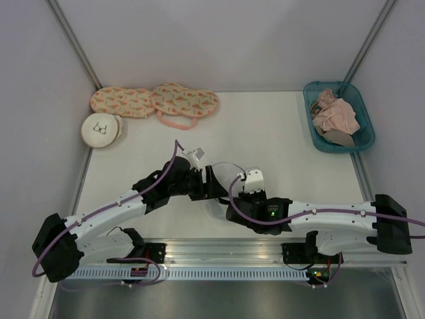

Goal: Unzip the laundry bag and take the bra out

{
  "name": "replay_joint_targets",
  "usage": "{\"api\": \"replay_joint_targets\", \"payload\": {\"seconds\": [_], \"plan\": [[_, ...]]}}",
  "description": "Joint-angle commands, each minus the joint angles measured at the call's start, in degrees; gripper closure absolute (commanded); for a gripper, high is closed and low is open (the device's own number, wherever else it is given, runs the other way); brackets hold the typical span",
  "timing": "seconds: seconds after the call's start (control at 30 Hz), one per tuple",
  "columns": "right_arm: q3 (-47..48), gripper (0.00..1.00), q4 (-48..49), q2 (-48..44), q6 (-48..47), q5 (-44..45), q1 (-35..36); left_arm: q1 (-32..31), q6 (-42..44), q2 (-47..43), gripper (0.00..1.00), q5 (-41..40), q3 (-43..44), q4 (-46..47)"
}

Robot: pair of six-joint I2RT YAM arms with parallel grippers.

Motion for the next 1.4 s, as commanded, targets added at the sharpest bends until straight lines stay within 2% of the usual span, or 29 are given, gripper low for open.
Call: {"api": "replay_joint_targets", "payload": {"seconds": [0.0, 0.03, 0.17, 0.23, 0.33, 0.37, 0.43, 0.47, 0.5, 0.6, 0.77, 0.9, 1.1, 1.23, 1.37], "plan": [[0.5, 1.00, -4.8, -3.2, 2.8, 6.0, -0.2, 3.3, 6.4, 2.8, 0.05, -2.0, 4.2, 1.6], [0.4, 0.99, -5.4, -4.2, 3.8, 6.1, -0.2, 3.9, 7.1, 4.2, 0.01, -4.0, 4.7, 2.2], [0.1, 0.99, -7.7, -5.6, 6.1, 6.4, -0.3, 6.2, 7.1, 5.0, 0.01, -5.2, 7.0, -0.7], [0.0, 0.99, -7.9, -6.1, 6.4, 5.7, -0.3, 6.2, 4.3, 2.6, 0.00, -7.1, 6.2, -2.7], [-0.1, 0.99, -6.1, -6.6, 3.3, 2.4, -0.2, 5.8, -0.5, -7.0, 0.00, -9.7, 2.7, -7.9], [-0.6, 0.99, -1.2, -7.1, 0.6, -2.4, -0.1, 5.8, -3.0, -13.7, 0.01, -9.7, 1.5, -8.7], [-3.2, 0.99, 5.8, -9.6, -5.4, -9.8, 0.0, 5.8, -5.4, -19.7, 0.00, -8.0, -1.9, -10.3], [-4.4, 1.00, 13.4, -10.5, -10.8, -14.0, 0.1, 5.8, -7.3, -22.1, 0.00, -6.6, -2.9, -11.1], [-6.4, 1.00, 16.5, -12.3, -12.3, -22.4, 0.0, 5.8, -8.2, -25.9, 0.01, -5.2, -4.7, -12.3], [-7.3, 1.00, 23.2, -13.5, -15.7, -33.8, 0.1, 5.7, -11.8, -29.5, 0.01, 4.0, -7.8, -14.8], [-8.0, 0.99, 32.9, -12.5, -17.5, -45.7, 0.0, 2.9, -18.3, -34.2, 0.00, 7.1, -13.1, -14.7], [-8.8, 1.00, 39.2, -9.3, -17.9, -48.6, 0.1, 2.2, -19.3, -34.2, 0.00, 7.3, -14.0, -14.1], [-7.2, 0.99, 40.7, -3.8, -18.3, -52.6, 0.1, 2.2, -19.3, -31.4, 0.01, 4.0, -13.6, -9.5], [-7.3, 1.00, 40.6, -3.8, -18.9, -53.1, 0.1, 2.2, -18.0, -26.4, 0.01, 3.7, -13.7, -3.5], [-7.8, 1.00, 39.4, -5.2, -19.2, -52.3, 0.1, 1.8, -15.7, -17.2, 0.01, 6.5, -12.7, -1.6]]}}
